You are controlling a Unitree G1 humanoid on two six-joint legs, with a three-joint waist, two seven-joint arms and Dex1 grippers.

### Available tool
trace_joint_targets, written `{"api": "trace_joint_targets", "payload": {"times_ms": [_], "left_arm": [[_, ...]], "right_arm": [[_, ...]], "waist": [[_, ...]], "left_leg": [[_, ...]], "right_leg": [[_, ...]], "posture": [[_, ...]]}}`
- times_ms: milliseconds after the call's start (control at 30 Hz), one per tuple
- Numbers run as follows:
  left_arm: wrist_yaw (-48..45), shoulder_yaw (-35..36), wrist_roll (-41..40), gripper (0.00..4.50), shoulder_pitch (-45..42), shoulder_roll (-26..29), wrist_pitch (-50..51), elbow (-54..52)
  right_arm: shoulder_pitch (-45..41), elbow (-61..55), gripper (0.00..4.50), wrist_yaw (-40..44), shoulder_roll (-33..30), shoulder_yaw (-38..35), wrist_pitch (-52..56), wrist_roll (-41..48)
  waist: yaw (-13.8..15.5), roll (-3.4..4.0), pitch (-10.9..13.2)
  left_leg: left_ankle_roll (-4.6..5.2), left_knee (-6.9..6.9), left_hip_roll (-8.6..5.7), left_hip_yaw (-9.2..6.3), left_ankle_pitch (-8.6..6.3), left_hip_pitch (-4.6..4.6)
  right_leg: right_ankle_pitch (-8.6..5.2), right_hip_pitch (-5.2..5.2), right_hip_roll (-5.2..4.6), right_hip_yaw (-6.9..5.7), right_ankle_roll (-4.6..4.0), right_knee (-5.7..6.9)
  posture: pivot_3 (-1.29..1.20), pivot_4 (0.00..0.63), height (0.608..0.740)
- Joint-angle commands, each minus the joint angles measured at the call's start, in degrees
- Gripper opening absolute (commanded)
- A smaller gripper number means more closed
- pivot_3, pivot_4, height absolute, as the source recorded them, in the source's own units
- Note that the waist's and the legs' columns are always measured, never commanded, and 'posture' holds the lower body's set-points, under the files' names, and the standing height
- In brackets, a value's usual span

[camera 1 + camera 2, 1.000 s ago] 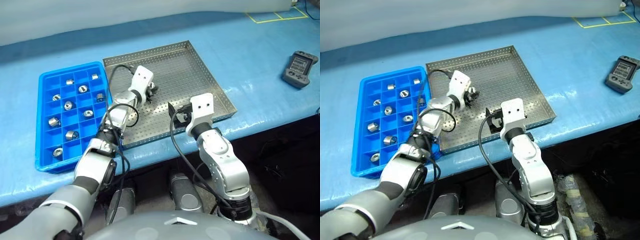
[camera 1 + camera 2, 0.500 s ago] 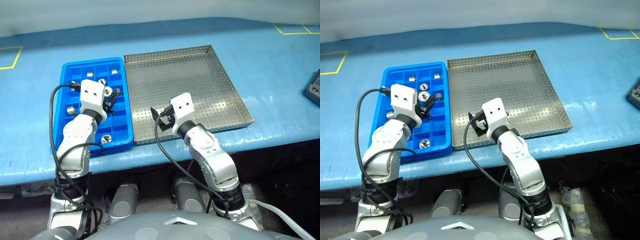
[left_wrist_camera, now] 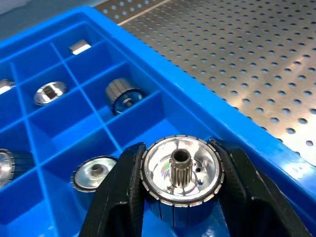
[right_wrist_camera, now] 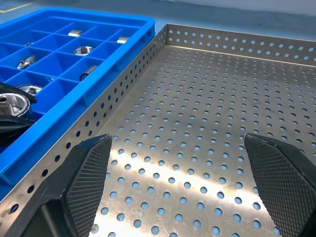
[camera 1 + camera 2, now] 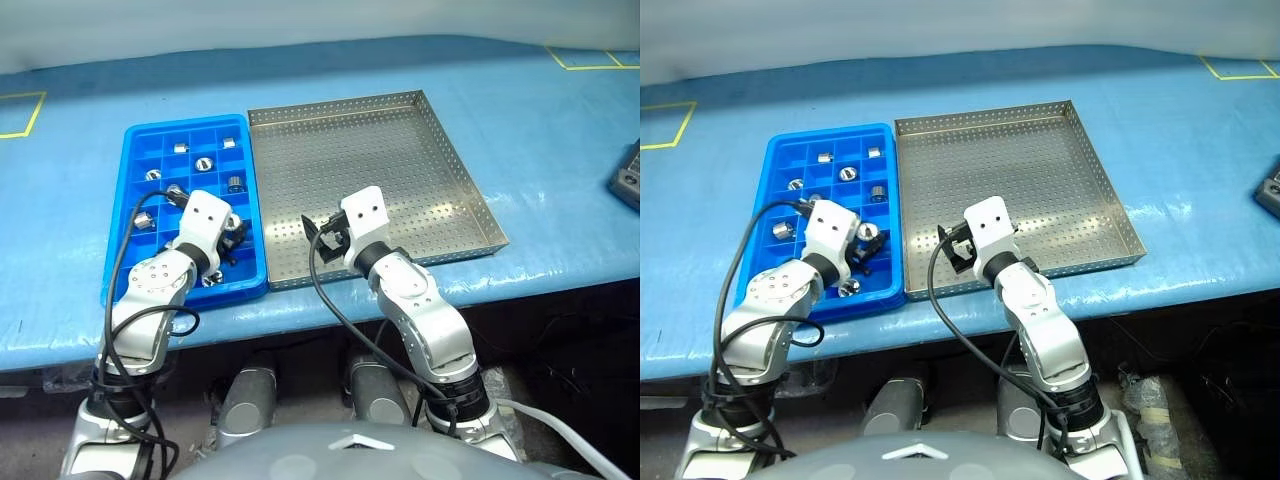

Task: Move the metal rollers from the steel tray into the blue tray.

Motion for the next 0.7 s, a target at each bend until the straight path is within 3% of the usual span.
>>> {"api": "trace_joint_targets", "payload": {"times_ms": [33,300,333,500,700], "left_arm": [[-4.12,-2.64,-1.33,1.71,-0.79,2.73,0.80,-1.70],[-3.25,-1.25,-1.87,4.30,-2.73,2.01,-0.23,-0.94],[-3.07,-0.46,-2.14,4.43,-2.86,1.78,-0.48,-1.56],[0.70,9.06,-6.24,4.43,-3.73,-4.37,-3.37,-4.56],[14.25,18.44,-4.25,4.43,-1.82,-14.39,-11.41,-5.75]], "right_arm": [[0.06,-1.61,4.50,-0.85,0.61,-0.30,-1.56,-0.32],[0.04,-1.22,4.50,-1.10,0.56,-0.10,-1.82,-0.53],[-0.03,-1.10,4.50,-1.05,0.47,-0.03,-1.91,-0.61],[-0.30,-0.75,4.50,-0.77,0.53,0.18,-2.08,-0.62],[-0.67,0.46,4.50,0.12,0.63,1.23,-3.10,-0.48]], "waist": [[0.00,0.00,0.00],[0.47,0.00,0.00],[0.54,0.00,0.00],[0.91,-0.02,0.01],[0.09,-0.03,0.01]], "left_leg": [[0.00,0.00,0.00,0.00,0.00,0.00],[0.01,-0.01,-0.03,0.00,-0.01,-0.05],[0.01,-0.01,-0.04,-0.01,-0.01,-0.06],[0.01,0.04,-0.04,-0.03,0.00,-0.10],[0.00,0.00,0.04,0.04,0.00,0.06]], "right_leg": [[-0.01,0.00,0.00,0.00,-0.01,0.00],[-0.01,0.01,-0.03,0.00,-0.01,-0.07],[0.00,0.01,-0.03,0.00,0.00,-0.08],[0.01,0.01,-0.04,-0.02,0.01,-0.08],[0.07,0.03,-0.03,-0.01,-0.04,-0.05]], "posture": [[-0.04,0.150,0.740],[-0.04,0.150,0.740],[-0.03,0.150,0.740],[-0.01,0.150,0.740],[0.03,0.150,0.740]]}}
